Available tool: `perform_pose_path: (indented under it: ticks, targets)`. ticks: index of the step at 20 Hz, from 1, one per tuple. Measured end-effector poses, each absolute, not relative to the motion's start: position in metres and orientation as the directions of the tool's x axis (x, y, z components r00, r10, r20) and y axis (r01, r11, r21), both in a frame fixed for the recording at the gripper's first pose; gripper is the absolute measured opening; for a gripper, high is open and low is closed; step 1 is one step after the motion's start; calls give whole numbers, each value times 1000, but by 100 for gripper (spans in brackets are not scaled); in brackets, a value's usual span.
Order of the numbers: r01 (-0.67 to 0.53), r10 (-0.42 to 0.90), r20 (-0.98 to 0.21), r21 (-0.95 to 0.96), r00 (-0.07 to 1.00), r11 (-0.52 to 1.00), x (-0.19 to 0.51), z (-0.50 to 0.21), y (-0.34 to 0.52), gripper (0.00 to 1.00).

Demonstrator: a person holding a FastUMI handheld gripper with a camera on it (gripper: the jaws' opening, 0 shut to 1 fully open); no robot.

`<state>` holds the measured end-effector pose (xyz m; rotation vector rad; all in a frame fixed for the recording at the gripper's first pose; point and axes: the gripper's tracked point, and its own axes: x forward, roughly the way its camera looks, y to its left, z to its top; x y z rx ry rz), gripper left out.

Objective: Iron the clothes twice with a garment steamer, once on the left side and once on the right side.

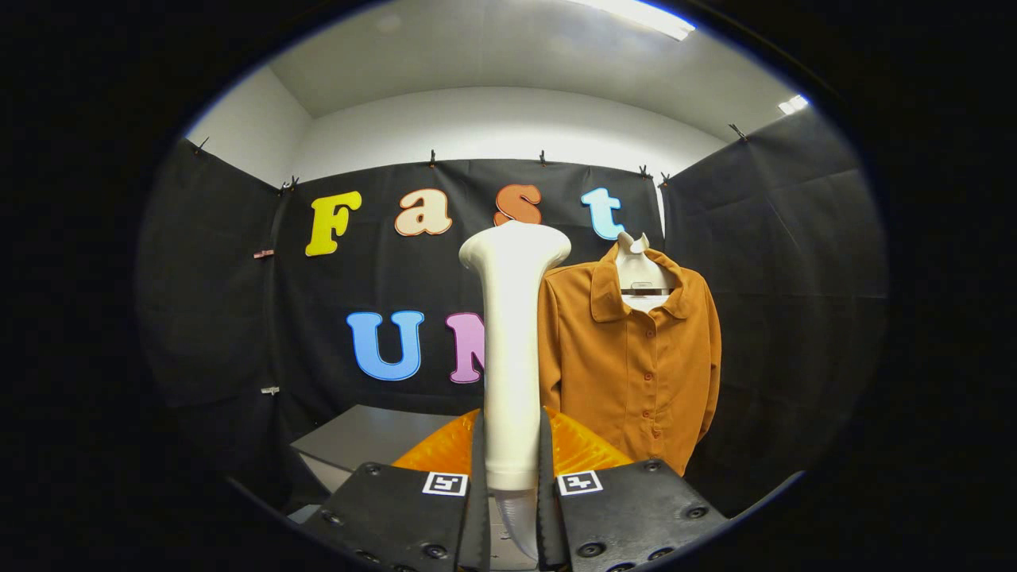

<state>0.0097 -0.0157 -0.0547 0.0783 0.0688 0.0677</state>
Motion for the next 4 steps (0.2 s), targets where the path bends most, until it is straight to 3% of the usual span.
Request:
perform_pose_path:
  ticks: [4]
  targets:
    - [-60,66,-63,87,996,994,11,-54,-18,26]
